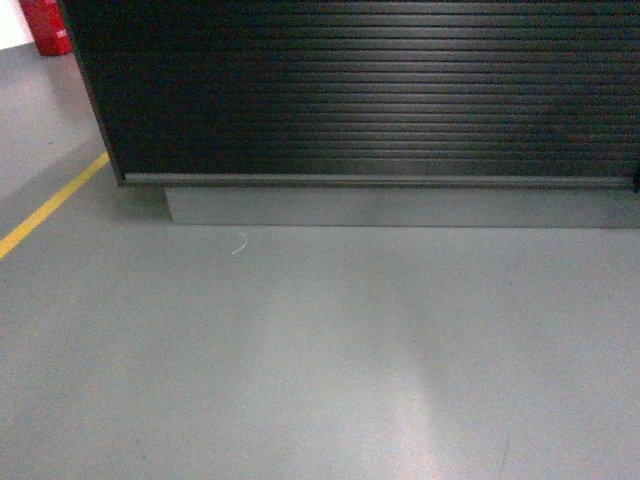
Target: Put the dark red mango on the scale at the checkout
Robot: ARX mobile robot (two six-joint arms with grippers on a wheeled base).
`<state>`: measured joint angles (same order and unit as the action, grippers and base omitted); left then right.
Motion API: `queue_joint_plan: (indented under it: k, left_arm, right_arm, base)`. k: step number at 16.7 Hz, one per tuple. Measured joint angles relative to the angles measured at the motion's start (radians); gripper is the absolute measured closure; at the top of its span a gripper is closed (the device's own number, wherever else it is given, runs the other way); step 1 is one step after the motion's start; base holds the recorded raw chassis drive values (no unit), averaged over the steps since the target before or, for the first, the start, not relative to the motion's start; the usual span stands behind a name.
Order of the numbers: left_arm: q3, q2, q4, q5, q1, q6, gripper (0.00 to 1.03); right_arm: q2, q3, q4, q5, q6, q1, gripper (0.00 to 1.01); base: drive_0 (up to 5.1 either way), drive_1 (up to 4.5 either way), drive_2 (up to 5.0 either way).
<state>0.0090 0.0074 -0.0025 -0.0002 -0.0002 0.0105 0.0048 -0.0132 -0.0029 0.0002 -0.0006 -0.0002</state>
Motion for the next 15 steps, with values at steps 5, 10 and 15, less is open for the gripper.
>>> queue_joint_plan:
  k: [5,10,15]
  left_arm:
    - [0.000,0.000,0.001,0.000,0.000,0.000,0.05]
    - [0.000,0.000,-0.001,0.001,0.000,0.000,0.05]
    - [0.000,0.000,-0.004,-0.001,0.000,0.000,0.05]
  right_arm:
    - [0.000,0.000,0.002,0.000,0.000,0.000,0.03]
    - [0.000,0.000,-0.001,0.000,0.000,0.000,0.03]
    - [0.000,0.000,0.000,0.000,0.000,0.000,0.03]
  base:
    - [0.0,4.13,-4.2]
    - [0.1,4.21,-4.1]
    - [0.1,4.13,-4.0]
